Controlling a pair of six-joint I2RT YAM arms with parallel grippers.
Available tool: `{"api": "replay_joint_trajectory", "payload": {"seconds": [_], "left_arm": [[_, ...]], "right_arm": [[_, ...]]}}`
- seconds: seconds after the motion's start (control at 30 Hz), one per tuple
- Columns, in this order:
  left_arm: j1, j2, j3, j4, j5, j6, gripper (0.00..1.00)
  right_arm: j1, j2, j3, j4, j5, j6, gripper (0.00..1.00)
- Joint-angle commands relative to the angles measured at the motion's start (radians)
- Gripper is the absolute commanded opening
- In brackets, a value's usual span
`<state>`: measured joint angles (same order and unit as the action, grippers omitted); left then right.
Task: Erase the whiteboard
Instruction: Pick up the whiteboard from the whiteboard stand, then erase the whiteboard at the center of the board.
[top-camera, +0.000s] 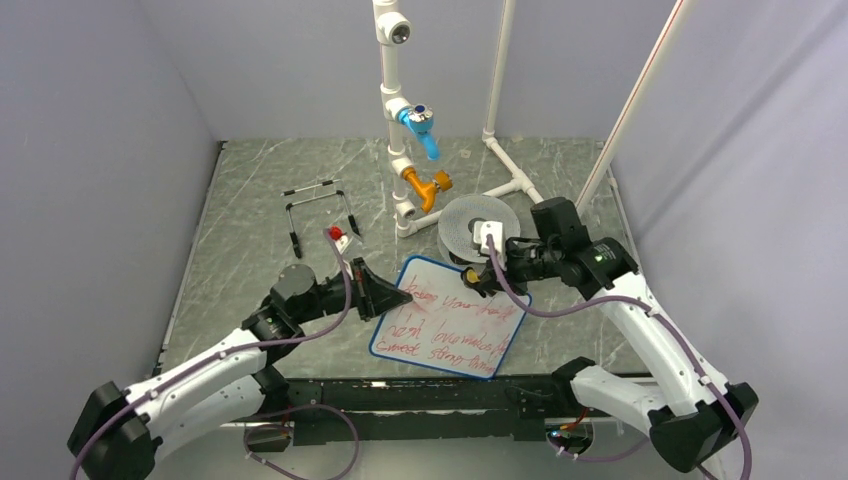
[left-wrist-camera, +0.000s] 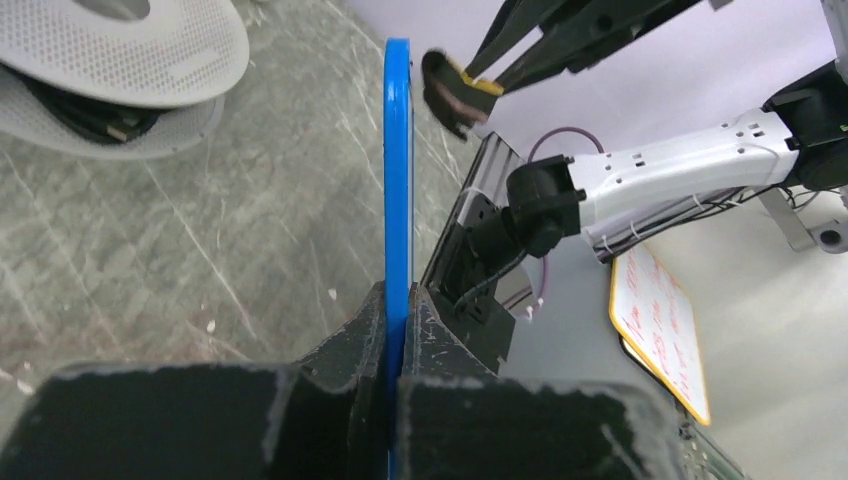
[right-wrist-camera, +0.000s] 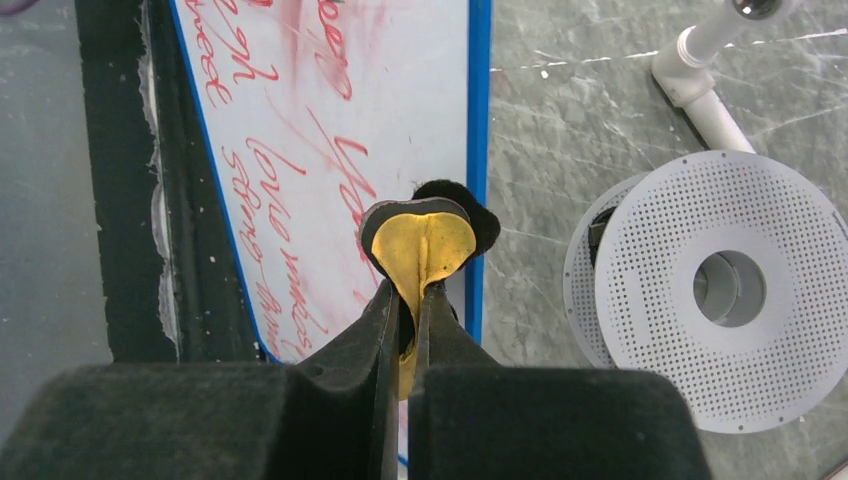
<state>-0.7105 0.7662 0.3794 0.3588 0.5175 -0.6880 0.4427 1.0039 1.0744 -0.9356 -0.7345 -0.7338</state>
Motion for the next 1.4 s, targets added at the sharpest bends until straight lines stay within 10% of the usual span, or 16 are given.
{"api": "replay_joint_trajectory", "payload": {"seconds": [0.0,0.33,0.63,1.0,1.37], "left_arm": [[-0.065,0.061,0.004,0.367,-0.186,0.052,0.0],[-0.137,0.16,-0.072,0.566,-0.462,0.047,0.0],[-0.14,0.24,-0.06,0.575,-0.414,0.076,0.0],[-0.14,0.187,-0.121,0.559,-0.376,0.034,0.0],[-0.139,0.194,-0.188,0.648,-0.377,-0.084,0.0]], "right_arm": [[0.08,0.012,-0.029,0.133,0.137,0.054,0.0],[0.32,0.082,-0.146,0.365,0.482,0.104,0.0],[0.335,0.132,-0.155,0.576,0.807,0.182,0.0],[0.402,0.179,-0.093,0.454,0.46,0.137,0.0],[0.256,0.163,-0.091,0.598,0.658,0.275,0.0]]}}
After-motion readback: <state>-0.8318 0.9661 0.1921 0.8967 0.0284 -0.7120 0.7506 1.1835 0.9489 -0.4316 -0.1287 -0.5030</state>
